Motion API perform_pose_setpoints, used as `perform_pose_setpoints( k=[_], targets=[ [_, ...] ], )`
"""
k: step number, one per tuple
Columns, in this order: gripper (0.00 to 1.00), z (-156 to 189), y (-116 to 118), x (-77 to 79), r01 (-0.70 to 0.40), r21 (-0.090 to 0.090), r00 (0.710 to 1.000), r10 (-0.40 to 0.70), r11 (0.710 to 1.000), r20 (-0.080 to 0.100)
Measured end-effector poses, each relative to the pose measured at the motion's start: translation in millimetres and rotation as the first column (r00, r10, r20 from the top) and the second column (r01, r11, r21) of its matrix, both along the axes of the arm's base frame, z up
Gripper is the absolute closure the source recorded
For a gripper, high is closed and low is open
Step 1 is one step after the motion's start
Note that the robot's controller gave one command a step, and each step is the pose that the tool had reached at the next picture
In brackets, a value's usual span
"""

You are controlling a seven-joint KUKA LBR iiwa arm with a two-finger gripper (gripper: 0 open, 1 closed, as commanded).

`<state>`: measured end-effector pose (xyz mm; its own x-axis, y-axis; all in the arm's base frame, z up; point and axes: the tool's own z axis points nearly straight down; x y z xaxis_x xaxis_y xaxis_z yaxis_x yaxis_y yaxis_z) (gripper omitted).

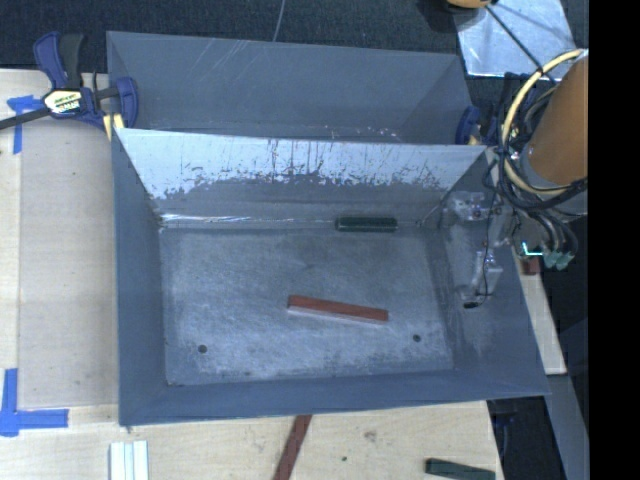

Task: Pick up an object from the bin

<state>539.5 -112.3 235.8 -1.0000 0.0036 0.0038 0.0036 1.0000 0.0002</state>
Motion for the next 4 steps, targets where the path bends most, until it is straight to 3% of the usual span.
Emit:
perform_pose_setpoints(
  k=[1, 2, 3, 4],
  targets=[
    [0.0, 4, 0, 1.6, -0.003, -0.001, 1.0, 0.003, 1.0, 0.008],
    [0.0, -39, 11, 1.4, -0.051, -0.003, 0.999, 0.051, 0.999, 0.015],
    [0.0, -100, 41, 1.1, -0.034, -0.002, 0.999, 0.034, 0.999, 0.011],
    [0.0, -135, 80, -6.7, -0.009, 0.0, 1.0, 0.009, 1.0, 0.002]
  ],
)
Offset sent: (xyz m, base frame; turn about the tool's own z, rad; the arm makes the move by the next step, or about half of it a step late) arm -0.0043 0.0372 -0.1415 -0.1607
